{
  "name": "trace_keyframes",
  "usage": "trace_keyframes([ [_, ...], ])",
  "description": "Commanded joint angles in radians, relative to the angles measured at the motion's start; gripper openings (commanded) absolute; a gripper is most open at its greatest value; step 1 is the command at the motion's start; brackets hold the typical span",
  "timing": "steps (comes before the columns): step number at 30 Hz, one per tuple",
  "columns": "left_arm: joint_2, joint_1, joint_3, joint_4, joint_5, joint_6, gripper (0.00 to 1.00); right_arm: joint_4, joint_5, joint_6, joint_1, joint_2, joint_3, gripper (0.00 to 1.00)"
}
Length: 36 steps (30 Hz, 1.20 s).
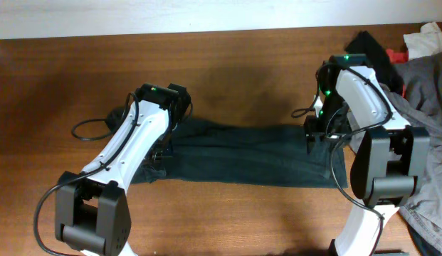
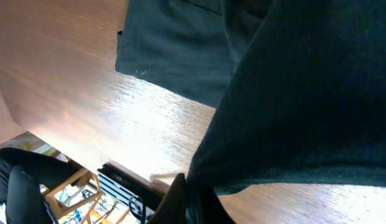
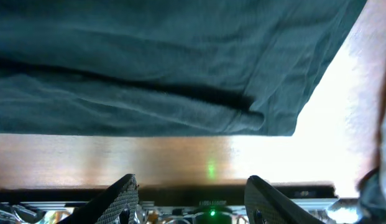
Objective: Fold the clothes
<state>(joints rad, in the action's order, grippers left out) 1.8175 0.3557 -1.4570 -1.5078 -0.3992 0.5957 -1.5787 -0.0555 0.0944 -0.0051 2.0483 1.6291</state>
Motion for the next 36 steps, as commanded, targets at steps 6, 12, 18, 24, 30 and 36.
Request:
trace_keyframes([
  [6,-0.017,-0.007,0.056,0.05,0.014,0.015,0.04,0.093,0.015,0.039,-0.002,-0.034,-0.154,0.58],
  [12,-0.017,-0.007,0.107,0.137,0.014,0.014,0.03,0.154,0.015,0.039,-0.002,-0.034,-0.227,0.38],
  [18,-0.017,-0.007,0.134,0.196,-0.009,0.014,0.04,0.252,0.015,0.039,-0.002,-0.034,-0.285,0.28],
  [24,-0.017,-0.007,0.134,0.2,-0.009,0.014,0.04,0.257,0.016,0.046,-0.003,-0.034,-0.287,0.38],
  [30,-0.017,-0.007,0.134,0.196,-0.008,0.014,0.03,0.197,0.02,0.07,-0.008,-0.034,-0.245,0.72],
  [36,-0.017,-0.007,0.134,0.187,-0.008,0.014,0.04,0.119,0.077,0.181,-0.072,-0.038,-0.229,0.72],
])
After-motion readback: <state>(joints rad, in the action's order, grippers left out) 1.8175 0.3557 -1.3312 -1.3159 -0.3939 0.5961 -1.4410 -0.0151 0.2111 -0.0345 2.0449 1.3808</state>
